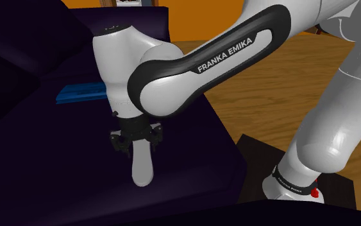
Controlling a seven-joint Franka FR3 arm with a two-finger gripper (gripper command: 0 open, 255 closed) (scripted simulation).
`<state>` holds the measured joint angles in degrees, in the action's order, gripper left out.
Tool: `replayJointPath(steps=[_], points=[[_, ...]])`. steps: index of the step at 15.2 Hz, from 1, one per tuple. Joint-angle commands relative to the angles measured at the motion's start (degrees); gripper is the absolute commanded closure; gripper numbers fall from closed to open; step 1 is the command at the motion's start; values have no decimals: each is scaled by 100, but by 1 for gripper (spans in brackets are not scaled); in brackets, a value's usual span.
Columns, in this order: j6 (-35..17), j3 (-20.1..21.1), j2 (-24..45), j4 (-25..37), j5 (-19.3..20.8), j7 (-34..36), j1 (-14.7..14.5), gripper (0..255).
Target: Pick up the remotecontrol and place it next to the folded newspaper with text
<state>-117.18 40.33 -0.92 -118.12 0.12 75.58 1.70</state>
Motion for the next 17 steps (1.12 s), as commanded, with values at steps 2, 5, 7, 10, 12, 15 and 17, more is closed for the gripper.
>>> replayJointPath(steps=[2,5,7,10,12,15,17], points=[[149,-8,-61,103,-44,-33,5,255],[374,-21,-141,267,-99,-76,12,255],[525,-30,-187,383,-129,-100,17,255],[752,-44,-243,566,-165,-130,23,255],[904,-52,-273,695,-183,-145,27,255],[1132,-63,-306,898,-202,-161,33,255],[1285,-70,-319,1040,-209,-169,36,255]])
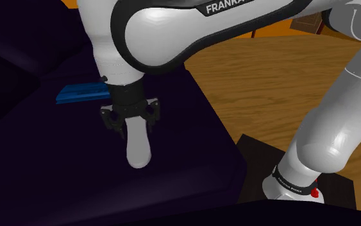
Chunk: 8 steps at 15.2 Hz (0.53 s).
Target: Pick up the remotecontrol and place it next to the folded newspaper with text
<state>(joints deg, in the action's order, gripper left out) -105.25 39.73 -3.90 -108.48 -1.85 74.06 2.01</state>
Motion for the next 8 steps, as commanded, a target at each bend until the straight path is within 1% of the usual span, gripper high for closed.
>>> replayJointPath(steps=[1,8], points=[[138,-12,-24,119,-14,-18,7,255],[154,-475,184,297,139,-864,433,255]])
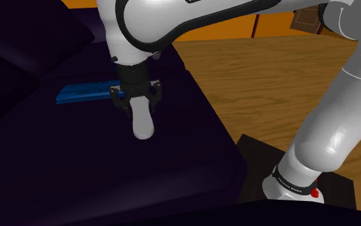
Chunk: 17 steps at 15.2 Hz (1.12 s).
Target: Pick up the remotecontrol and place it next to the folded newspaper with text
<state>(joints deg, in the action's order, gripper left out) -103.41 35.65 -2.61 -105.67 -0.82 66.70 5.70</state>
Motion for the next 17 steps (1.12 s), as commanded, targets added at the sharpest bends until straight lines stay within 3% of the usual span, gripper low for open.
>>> replayJointPath(steps=[1,9,17], points=[[-23,-127,110,70,70,-237,121,255],[102,-550,743,745,406,-1019,544,255],[417,-899,1708,1945,808,-1685,842,255]])
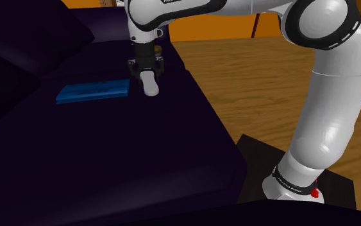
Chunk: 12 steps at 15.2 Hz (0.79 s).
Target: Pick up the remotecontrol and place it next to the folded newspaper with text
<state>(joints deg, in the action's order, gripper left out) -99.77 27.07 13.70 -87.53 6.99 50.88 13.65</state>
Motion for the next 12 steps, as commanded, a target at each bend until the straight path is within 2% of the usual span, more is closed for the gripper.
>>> replayJointPath(steps=[1,8,10,11,12], points=[[112,-82,223,327,80,-181,72,255],[737,-358,1475,2168,469,-739,114,255],[1033,-446,1963,2956,592,-917,56,255],[1313,-518,2385,3670,689,-1058,-26,255],[1198,-517,2333,3500,671,-1049,7,255]])
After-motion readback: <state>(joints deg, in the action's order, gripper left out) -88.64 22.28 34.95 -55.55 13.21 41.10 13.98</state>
